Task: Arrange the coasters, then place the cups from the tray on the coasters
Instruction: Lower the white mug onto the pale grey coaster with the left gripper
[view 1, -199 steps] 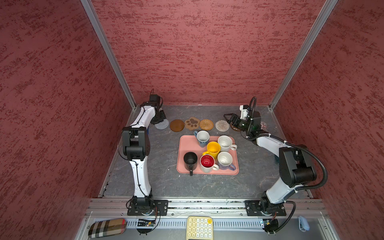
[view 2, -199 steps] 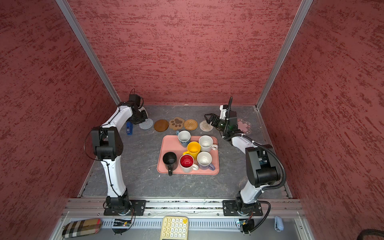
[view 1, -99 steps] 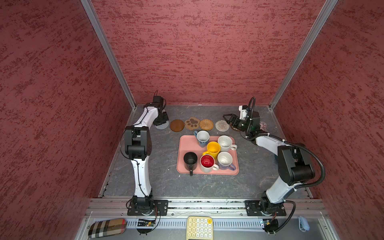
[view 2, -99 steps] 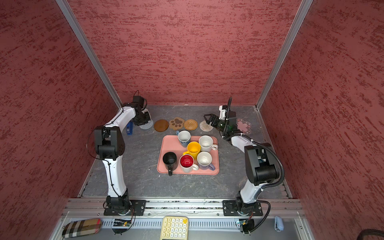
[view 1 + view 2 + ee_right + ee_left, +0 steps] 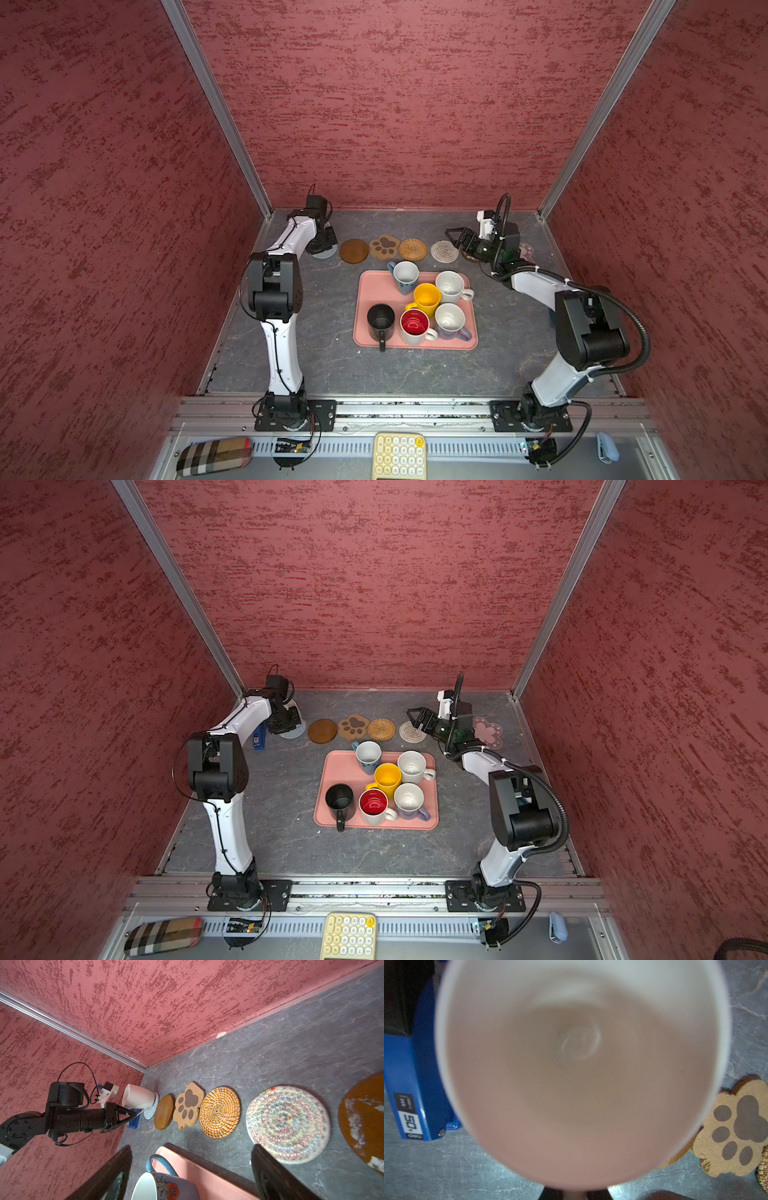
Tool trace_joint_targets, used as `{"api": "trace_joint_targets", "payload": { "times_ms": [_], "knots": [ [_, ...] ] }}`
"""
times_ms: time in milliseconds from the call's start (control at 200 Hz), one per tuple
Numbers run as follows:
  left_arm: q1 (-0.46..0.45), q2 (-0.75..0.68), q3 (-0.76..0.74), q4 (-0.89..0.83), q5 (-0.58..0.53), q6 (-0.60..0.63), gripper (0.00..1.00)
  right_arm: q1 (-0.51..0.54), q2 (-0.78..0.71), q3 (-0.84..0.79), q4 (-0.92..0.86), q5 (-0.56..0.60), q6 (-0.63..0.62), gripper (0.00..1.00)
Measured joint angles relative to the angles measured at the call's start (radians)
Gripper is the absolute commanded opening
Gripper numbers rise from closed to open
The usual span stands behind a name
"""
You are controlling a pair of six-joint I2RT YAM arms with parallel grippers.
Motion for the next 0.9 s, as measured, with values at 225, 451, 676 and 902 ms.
{"api": "trace_joint_targets", "payload": {
  "times_ms": [225,451,676,902],
  "knots": [
    [-0.001,-0.001,0.002,-0.006,-0.017,0.0,0.0,0.0,0.01,0.0,0.002,-0.005,0.0,0.9],
    [-0.003,-0.003,0.021,-0.038,-0.039,0.0,0.0,0.0,0.01,0.0,0.006,-0.011,0.0,0.9],
    [-0.015,-0.035,0.021,-0.053,-0.058,0.0,0.0,0.0,0.01,0.0,0.01,-0.014,0.0,0.9],
    [-0.019,-0.045,0.021,-0.056,-0.061,0.0,0.0,0.0,0.01,0.0,0.013,-0.018,0.002,0.9]
  ]
}}
